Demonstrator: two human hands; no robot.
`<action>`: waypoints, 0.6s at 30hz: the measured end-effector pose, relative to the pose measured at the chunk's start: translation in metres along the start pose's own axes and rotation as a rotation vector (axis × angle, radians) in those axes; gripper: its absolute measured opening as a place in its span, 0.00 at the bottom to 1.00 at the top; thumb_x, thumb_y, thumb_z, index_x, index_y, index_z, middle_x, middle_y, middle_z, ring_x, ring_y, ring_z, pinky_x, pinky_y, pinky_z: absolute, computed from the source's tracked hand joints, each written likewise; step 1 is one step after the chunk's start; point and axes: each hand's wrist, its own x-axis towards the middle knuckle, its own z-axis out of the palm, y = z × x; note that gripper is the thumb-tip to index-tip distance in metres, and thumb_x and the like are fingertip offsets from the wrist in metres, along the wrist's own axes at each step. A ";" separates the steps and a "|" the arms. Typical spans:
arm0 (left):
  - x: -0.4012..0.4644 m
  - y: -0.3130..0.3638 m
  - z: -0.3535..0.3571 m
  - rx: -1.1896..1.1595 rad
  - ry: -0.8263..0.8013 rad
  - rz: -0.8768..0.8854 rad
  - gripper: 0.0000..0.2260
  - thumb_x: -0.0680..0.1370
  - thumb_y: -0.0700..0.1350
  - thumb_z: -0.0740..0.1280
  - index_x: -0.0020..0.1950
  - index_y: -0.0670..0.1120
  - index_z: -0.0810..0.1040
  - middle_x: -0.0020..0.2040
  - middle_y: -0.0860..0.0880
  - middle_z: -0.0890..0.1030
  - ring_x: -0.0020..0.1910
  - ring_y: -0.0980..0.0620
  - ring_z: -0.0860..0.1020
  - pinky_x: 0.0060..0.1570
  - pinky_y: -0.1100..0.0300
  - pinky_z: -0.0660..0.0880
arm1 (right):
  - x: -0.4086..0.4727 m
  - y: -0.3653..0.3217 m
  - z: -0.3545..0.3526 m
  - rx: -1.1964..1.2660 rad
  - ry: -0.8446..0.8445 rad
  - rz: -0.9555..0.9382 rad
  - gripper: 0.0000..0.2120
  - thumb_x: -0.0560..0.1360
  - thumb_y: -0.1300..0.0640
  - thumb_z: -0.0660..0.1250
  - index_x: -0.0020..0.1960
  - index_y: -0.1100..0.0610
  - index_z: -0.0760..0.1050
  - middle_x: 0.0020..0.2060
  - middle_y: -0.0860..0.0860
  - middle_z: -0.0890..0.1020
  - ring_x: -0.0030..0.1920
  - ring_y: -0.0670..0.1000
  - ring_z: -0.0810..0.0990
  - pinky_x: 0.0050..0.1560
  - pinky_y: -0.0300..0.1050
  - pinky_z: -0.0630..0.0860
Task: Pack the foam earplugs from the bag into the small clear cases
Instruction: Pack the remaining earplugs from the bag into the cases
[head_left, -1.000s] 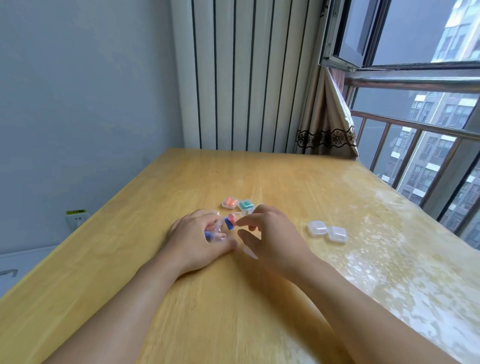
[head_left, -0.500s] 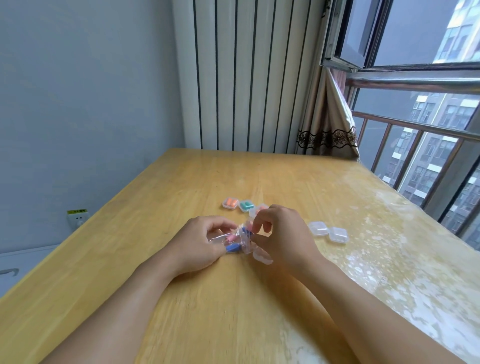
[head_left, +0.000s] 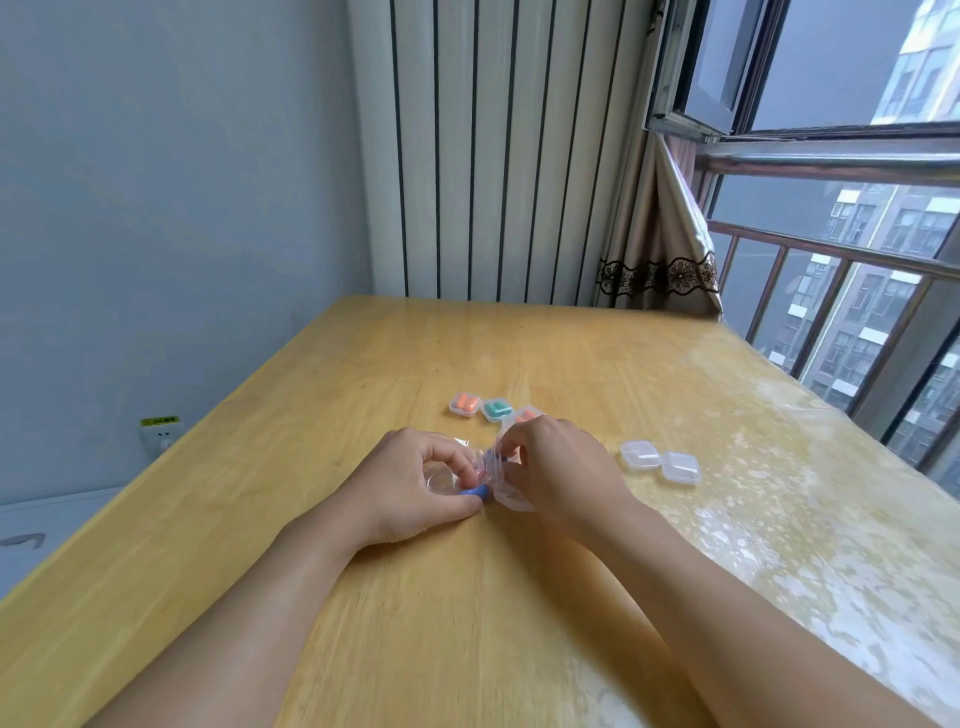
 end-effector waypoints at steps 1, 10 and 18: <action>0.000 0.000 0.001 -0.008 -0.004 -0.003 0.06 0.66 0.48 0.80 0.38 0.51 0.85 0.51 0.58 0.85 0.54 0.61 0.82 0.60 0.52 0.78 | 0.001 -0.002 0.000 -0.017 0.006 0.022 0.09 0.76 0.54 0.68 0.54 0.53 0.83 0.50 0.52 0.81 0.48 0.57 0.81 0.38 0.46 0.69; 0.002 0.003 0.005 0.133 0.114 0.017 0.08 0.65 0.52 0.80 0.40 0.53 0.87 0.45 0.59 0.84 0.49 0.60 0.81 0.55 0.55 0.79 | 0.008 0.001 0.010 -0.026 0.072 0.128 0.09 0.74 0.52 0.71 0.49 0.55 0.83 0.40 0.52 0.81 0.39 0.55 0.79 0.29 0.45 0.67; 0.003 -0.002 0.008 0.073 0.035 0.033 0.05 0.73 0.46 0.77 0.40 0.51 0.82 0.49 0.56 0.82 0.50 0.58 0.80 0.54 0.57 0.78 | 0.003 0.008 0.002 0.344 0.161 0.067 0.07 0.69 0.55 0.75 0.38 0.50 0.77 0.33 0.42 0.75 0.34 0.42 0.73 0.32 0.34 0.64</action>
